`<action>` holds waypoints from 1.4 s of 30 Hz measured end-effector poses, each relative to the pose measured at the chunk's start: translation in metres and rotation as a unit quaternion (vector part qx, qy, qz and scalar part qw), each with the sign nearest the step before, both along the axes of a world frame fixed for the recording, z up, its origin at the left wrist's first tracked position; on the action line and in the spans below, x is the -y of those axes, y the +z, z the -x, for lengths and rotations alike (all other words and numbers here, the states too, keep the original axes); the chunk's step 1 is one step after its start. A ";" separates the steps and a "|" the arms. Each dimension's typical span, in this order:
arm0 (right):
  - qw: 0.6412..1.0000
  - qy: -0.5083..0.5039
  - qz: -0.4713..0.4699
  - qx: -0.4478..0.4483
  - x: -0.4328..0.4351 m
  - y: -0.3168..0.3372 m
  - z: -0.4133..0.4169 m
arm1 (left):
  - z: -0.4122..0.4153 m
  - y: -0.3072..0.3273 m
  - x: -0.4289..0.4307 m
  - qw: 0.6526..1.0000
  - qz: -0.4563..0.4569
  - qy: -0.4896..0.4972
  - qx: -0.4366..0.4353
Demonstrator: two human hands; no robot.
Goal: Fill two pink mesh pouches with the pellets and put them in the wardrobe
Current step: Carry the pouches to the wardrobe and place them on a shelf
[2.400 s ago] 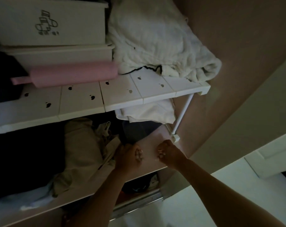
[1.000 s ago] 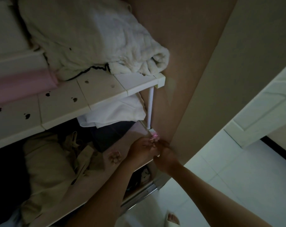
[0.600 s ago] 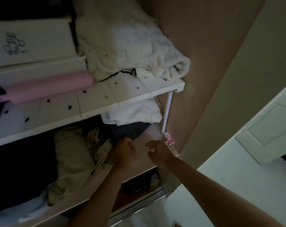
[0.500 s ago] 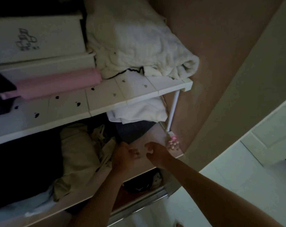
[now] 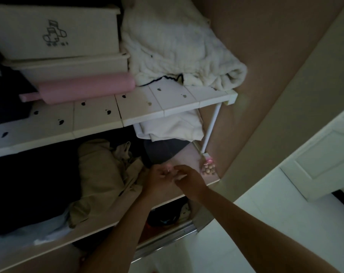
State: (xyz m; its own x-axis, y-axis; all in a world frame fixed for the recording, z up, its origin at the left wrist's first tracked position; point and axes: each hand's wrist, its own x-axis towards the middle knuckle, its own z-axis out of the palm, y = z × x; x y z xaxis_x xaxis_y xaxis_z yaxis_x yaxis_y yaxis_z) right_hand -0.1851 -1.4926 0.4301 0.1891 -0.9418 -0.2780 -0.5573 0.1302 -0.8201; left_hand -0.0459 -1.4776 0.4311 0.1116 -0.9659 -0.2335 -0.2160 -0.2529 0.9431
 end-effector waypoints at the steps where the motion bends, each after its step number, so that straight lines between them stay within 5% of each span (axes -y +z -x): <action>1: 1.000 0.002 0.009 0.002 -0.003 0.011 0.007 | 0.004 0.009 -0.004 1.000 0.005 0.012 -0.025; 9: 0.961 0.019 0.277 0.011 -0.040 0.099 0.069 | 0.058 0.109 -0.026 0.994 0.086 0.008 -0.066; 16: 0.925 0.040 0.374 0.046 -0.070 0.191 0.117 | 0.098 0.210 -0.062 0.977 0.208 0.034 0.020; 26: 0.847 0.018 0.530 0.042 -0.089 0.356 0.141 | 0.125 0.366 -0.079 0.925 0.380 -0.001 -0.013; 33: 0.788 -0.037 0.614 -0.018 -0.067 0.456 0.127 | 0.126 0.456 -0.064 0.846 0.518 0.024 0.123; 42: 0.833 -0.054 0.539 -0.114 0.004 0.473 0.105 | 0.105 0.464 -0.013 0.824 0.481 -0.055 0.295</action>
State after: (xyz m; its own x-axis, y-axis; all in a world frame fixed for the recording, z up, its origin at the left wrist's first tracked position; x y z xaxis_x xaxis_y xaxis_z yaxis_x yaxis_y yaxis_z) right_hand -0.2902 -1.4969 0.9035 0.1449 -0.6749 0.7235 -0.7469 -0.5542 -0.3674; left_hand -0.1514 -1.4650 0.8955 -0.1687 -0.6836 0.7101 -0.6804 0.6020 0.4179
